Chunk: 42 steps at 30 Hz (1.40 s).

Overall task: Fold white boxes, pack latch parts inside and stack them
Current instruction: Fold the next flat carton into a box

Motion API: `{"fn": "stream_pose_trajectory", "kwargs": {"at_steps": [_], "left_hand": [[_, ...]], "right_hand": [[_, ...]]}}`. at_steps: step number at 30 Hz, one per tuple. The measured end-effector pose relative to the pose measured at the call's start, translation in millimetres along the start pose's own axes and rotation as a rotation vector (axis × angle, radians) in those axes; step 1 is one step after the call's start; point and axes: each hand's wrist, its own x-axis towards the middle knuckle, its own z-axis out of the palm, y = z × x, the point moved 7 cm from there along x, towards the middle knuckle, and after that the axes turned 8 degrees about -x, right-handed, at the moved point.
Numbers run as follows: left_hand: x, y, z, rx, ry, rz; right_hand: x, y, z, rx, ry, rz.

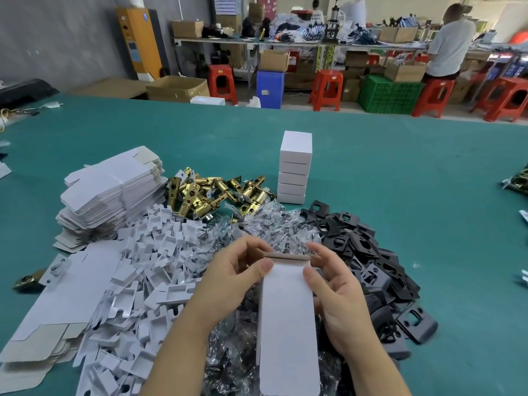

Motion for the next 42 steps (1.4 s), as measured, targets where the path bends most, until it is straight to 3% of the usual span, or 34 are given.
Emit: {"fn": "stream_pose_trajectory", "kwargs": {"at_steps": [10,17,27,32,38,42], "left_hand": [[0,-2,0,0.044,0.086,-0.036],[0,-5,-1,0.036,0.020,-0.046],[-3,5,7,0.080,0.011,0.025],[-3,4,12,0.078,0.015,0.025],[-3,-2,18,0.082,-0.119,-0.042],[-3,2,12,0.028,-0.042,-0.016]], "right_hand": [[-2,-2,7,-0.126,-0.044,-0.040],[-2,-3,9,-0.189,-0.057,-0.116],[0,3,5,-0.105,-0.023,-0.048],[-1,7,9,-0.098,-0.095,0.024],[-1,9,15,-0.102,-0.130,0.020],[-2,8,15,-0.069,-0.152,0.065]]}}
